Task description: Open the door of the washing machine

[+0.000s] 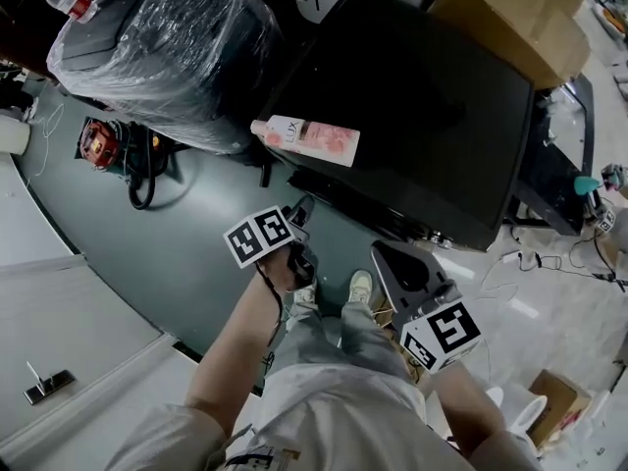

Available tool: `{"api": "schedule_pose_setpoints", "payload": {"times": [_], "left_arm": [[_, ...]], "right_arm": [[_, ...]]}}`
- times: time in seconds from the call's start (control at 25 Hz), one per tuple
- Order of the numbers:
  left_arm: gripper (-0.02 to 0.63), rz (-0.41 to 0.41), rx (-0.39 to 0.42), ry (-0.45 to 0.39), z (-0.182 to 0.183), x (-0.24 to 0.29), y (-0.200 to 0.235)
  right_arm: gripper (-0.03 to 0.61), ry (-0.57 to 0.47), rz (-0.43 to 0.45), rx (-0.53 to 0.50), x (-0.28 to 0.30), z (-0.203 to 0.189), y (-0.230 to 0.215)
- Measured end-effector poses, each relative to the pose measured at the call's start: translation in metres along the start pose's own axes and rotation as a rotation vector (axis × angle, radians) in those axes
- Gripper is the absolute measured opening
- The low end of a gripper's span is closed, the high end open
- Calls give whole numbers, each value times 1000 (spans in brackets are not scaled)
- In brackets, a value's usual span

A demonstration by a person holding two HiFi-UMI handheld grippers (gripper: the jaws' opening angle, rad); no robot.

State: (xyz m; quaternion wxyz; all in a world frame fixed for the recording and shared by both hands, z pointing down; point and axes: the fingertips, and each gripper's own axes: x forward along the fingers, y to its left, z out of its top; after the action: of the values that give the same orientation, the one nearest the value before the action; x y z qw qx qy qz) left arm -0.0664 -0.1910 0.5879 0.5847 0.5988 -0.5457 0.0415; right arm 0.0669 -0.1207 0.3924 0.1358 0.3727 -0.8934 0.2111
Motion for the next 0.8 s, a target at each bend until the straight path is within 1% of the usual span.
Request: {"api": "schedule_pose_setpoints", "payload": {"times": [0.16,0.36,0.48,0.56,0.72,0.8], "left_arm": [[268,52,-84,22,-8,33,17],[270,110,-67,66,-19,65,30],[273,124,-91,80,-27,82,34],[276,141,-100,94,-32,90,36],[278,167,-105,130,-44,105,40],[278,176,-138,151,-53,111,44]], "right_arm": [[26,45,23,10,15,-14,-11],[26,71,40,-7,33,-21,-21],[26,73,67,-9,40,-25,-18],[26,69,81,7,43,-29,-16],[26,80,71,37,45,-40,-17],[26,83,72,42,45,-42,-17]]}}
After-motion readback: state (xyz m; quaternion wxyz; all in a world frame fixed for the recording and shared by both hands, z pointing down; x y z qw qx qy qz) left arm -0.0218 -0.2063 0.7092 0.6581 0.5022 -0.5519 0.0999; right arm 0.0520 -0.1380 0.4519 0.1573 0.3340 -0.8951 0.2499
